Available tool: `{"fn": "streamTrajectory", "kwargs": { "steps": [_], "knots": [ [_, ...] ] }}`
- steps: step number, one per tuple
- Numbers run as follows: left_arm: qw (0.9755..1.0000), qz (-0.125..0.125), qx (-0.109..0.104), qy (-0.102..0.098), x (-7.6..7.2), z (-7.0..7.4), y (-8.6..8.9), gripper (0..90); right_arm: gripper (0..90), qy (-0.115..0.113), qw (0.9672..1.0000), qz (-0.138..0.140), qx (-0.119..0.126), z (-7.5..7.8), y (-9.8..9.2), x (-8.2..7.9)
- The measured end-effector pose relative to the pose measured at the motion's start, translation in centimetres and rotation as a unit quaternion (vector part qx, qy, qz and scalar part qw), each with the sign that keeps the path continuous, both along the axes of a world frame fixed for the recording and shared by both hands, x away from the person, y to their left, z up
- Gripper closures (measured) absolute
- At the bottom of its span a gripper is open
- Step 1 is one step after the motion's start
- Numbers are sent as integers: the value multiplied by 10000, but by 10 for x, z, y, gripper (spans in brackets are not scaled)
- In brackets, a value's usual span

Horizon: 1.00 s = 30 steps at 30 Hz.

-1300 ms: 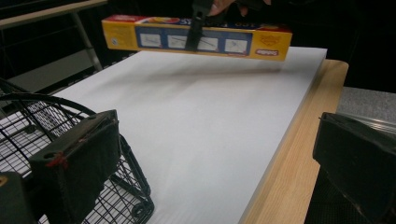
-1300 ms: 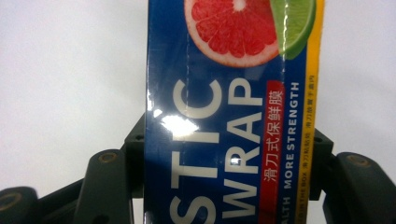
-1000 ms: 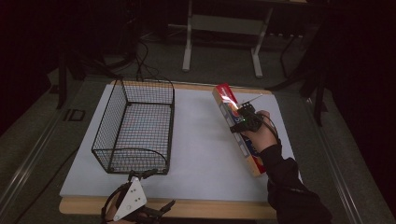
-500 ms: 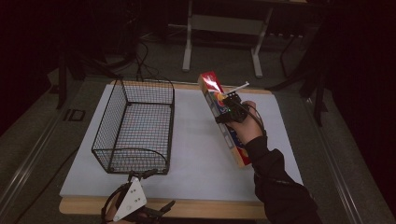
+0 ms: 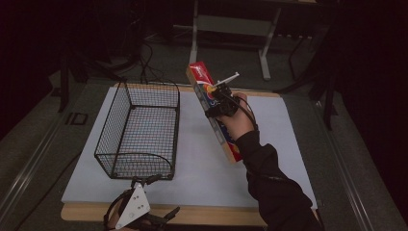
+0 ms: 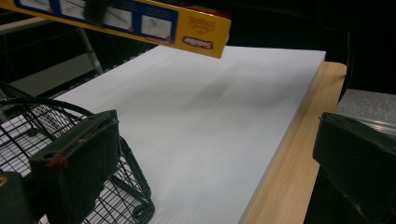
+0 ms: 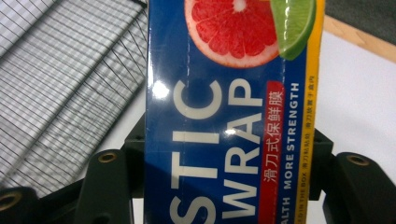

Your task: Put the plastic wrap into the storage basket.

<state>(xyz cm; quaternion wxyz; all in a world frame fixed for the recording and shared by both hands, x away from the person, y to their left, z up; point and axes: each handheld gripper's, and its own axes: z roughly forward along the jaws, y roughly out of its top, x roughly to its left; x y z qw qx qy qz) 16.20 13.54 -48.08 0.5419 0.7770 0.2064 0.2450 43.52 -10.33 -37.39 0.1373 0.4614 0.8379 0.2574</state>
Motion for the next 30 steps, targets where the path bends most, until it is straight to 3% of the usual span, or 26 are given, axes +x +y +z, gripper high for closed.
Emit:
{"fn": "streamTrajectory", "kwargs": {
  "steps": [30],
  "knots": [
    [10000, -46, -79, -14, -3, 1, 1, 16, 400, -359, 9985, 378, 189, 43, 88, 9]
  ]
}}
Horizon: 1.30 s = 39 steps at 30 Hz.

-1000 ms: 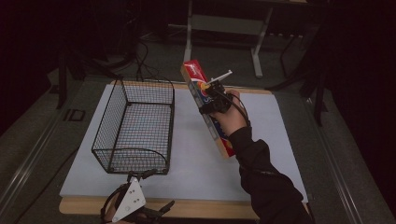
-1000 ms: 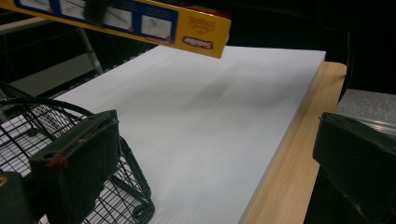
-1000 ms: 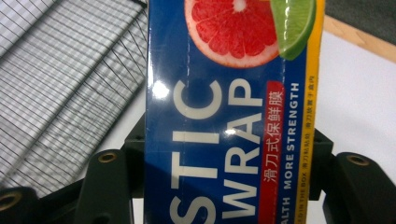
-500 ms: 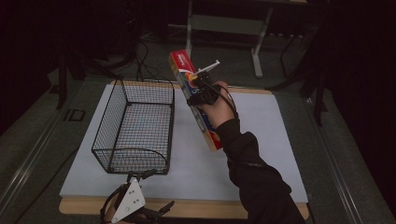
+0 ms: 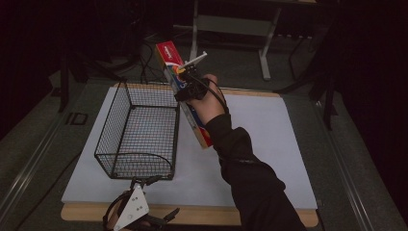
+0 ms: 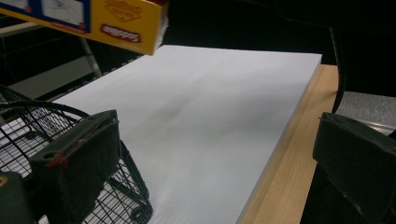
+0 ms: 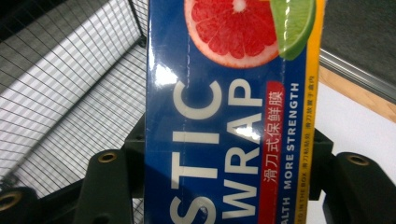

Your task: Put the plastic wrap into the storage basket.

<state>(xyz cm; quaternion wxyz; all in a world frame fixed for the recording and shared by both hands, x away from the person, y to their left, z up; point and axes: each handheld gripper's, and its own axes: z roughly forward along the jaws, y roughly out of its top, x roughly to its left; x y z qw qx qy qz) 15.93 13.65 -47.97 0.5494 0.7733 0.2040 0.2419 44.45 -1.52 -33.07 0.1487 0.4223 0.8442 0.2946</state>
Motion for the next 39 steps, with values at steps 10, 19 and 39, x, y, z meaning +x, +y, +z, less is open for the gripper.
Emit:
{"fn": "streamTrajectory", "kwargs": {
  "steps": [10, 19, 39],
  "knots": [
    [10000, 7, 2, -3, -2, 0, 1, 16, 400, -57, 9997, 201, 126, 5, 39, 1],
    [10000, 28, 19, -22, -5, 0, 3, 16, 400, -116, 9989, 336, 308, 6, 72, 1],
    [10000, 27, 14, -17, -9, 0, 4, 16, 399, -139, 9982, 352, 474, -32, 133, -12]
  ]
}}
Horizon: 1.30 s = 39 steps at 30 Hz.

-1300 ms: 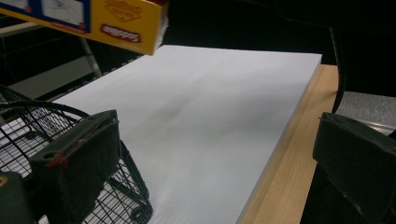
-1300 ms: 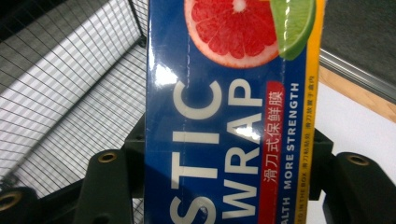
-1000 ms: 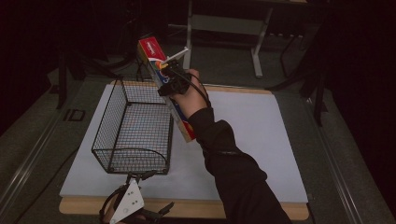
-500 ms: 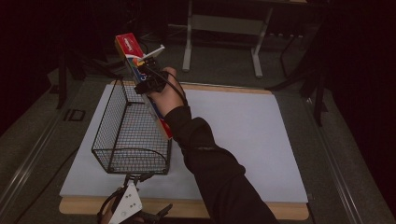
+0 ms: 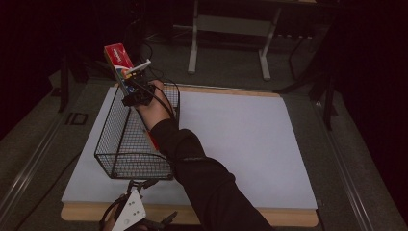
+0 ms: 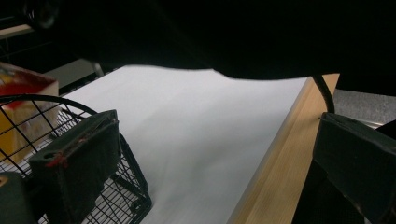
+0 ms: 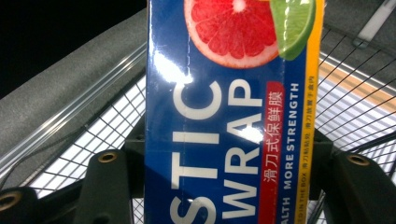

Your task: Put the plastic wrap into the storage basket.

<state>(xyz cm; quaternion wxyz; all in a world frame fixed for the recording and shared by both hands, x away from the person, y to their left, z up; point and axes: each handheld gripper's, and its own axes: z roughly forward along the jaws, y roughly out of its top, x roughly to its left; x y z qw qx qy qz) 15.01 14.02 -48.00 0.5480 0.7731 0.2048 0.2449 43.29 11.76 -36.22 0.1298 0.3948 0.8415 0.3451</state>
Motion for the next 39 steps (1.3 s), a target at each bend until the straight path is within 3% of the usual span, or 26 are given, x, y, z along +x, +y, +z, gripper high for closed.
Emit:
{"fn": "streamTrajectory", "kwargs": {
  "steps": [4, 17, 19, 21, 24, 29, 33, 39],
  "knots": [
    [10000, -17, 33, -19, 0, 1, -1, 16, 399, 141, 9999, -48, 13, -11, 1, 0],
    [10000, -26, 56, -31, 0, 0, -1, 16, 399, 248, 9994, -160, -170, -41, 0, 3],
    [10000, -30, 49, -32, 0, 0, -1, 16, 398, 372, 9990, -185, -153, -47, 0, 4],
    [10000, -33, 58, -30, 1, 0, -1, 16, 398, 385, 9986, -178, -316, -53, 2, 4],
    [10000, -32, 64, -39, 0, 0, -1, 16, 397, 427, 9983, -181, -356, -61, 1, 4],
    [10000, -31, 74, -28, 1, 0, -2, 16, 396, 514, 9979, -219, -327, -63, -1, 4],
    [10000, -32, 82, -24, 1, 0, -2, 16, 394, 423, 9981, -173, -417, -69, 0, 1],
    [10000, -25, 88, -19, 1, 0, -2, 16, 390, 642, 9968, -149, -450, -79, -4, 2]
  ]
}}
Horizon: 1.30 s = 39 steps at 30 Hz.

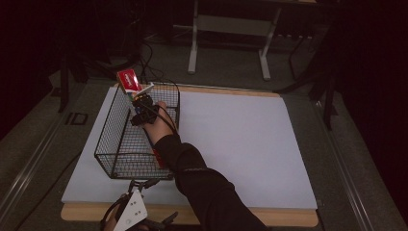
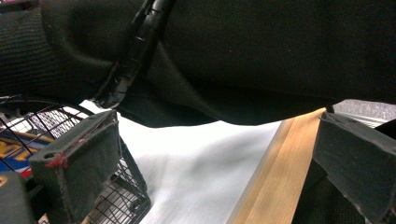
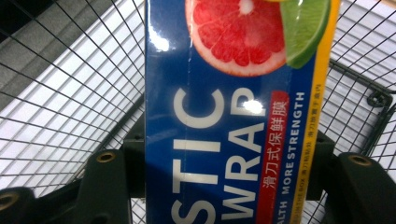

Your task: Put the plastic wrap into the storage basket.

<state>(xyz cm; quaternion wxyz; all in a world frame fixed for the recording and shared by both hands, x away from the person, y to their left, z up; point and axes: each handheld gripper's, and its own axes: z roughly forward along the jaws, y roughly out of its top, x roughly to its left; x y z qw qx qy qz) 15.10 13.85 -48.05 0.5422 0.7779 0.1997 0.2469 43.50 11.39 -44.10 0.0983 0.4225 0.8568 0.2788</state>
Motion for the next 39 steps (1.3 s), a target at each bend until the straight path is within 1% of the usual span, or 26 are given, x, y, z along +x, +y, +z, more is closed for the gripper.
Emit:
{"fn": "streamTrajectory", "kwargs": {
  "steps": [1, 3, 5, 6, 13, 14, 16, 19, 21, 22, 23, 24, 25, 26, 27, 28, 29, 31, 32, 33, 35, 36, 39],
  "knots": [
    [10000, 0, 0, 0, 0, 0, 0, 16, 389, -27, 10000, -19, 32, -1, -1, 0],
    [10000, 0, 5, 11, 0, 0, 0, 16, 388, -8, 10000, 3, 42, -1, -2, 1],
    [10000, -1, 15, 13, 0, 0, 0, 16, 384, -8, 10000, 11, 25, -1, -1, 1],
    [10000, 0, 12, 12, 0, 0, -1, 16, 376, 11, 10000, 46, -42, 0, -1, 1],
    [10000, 2, 16, 10, 0, -1, -1, 16, 355, 17, 9999, 158, -40, 0, -3, 2],
    [10000, 1, 16, 17, 0, -1, -1, 16, 345, -2, 9997, 207, -92, 0, -2, 2],
    [10000, 1, 18, 20, 0, -1, -1, 16, 345, -6, 9997, 225, -92, 0, -3, 2],
    [10000, -1, 20, 19, 0, -1, -1, 17, 310, -13, 9996, 282, -68, 2, -5, 0],
    [10000, -2, 38, 19, 0, -1, -1, 16, 297, -79, 9995, 321, -10, 5, -6, -2],
    [10000, -4, 39, 20, 0, -1, -1, 16, 277, -86, 9994, 339, -15, 7, -7, -3],
    [10000, -4, 39, 20, 0, -1, -1, 16, 277, -86, 9994, 339, -15, 7, -7, -3],
    [10000, -6, 43, 23, 0, -1, -1, 16, 229, -153, 9991, 384, 85, 10, -9, -4],
    [10000, -8, 48, 24, 0, -1, -1, 16, 229, -153, 9991, 384, 85, 10, -9, -4],
    [10000, -4, 52, 22, 0, -1, -1, 16, 163, -176, 9987, 461, 146, 14, -11, -6],
    [10000, -2, 57, 27, 1, -1, -1, 16, 140, -195, 9984, 497, 196, 16, -13, -7],
    [10000, -2, 57, 27, 1, -1, -1, 16, 140, -195, 9984, 497, 196, 16, -13, -7],
    [10000, 6, 67, 32, 1, -2, -1, 16, 134, -258, 9977, 558, 293, 23, -18, -9],
    [10000, 8, 67, 36, 1, -2, -1, 16, 129, -329, 9972, 620, 272, 27, -22, -11],
    [10000, 8, 67, 36, 1, -2, -1, 16, 130, -340, 9968, 621, 368, 29, -25, -11],
    [10000, 9, 74, 33, 1, -2, -1, 16, 130, -357, 9965, 632, 408, 32, -29, -12],
    [10000, 6, 73, 38, 1, -2, -2, 16, 131, -374, 9965, 618, 425, 34, -32, -13],
    [10000, 10, 79, 48, 1, -2, -2, 16, 131, -402, 9962, 626, 454, 39, -39, -14],
    [9999, 14, 89, 50, 1, -2, -2, 16, 133, -477, 9957, 631, 482, 43, -49, -15]
  ]
}}
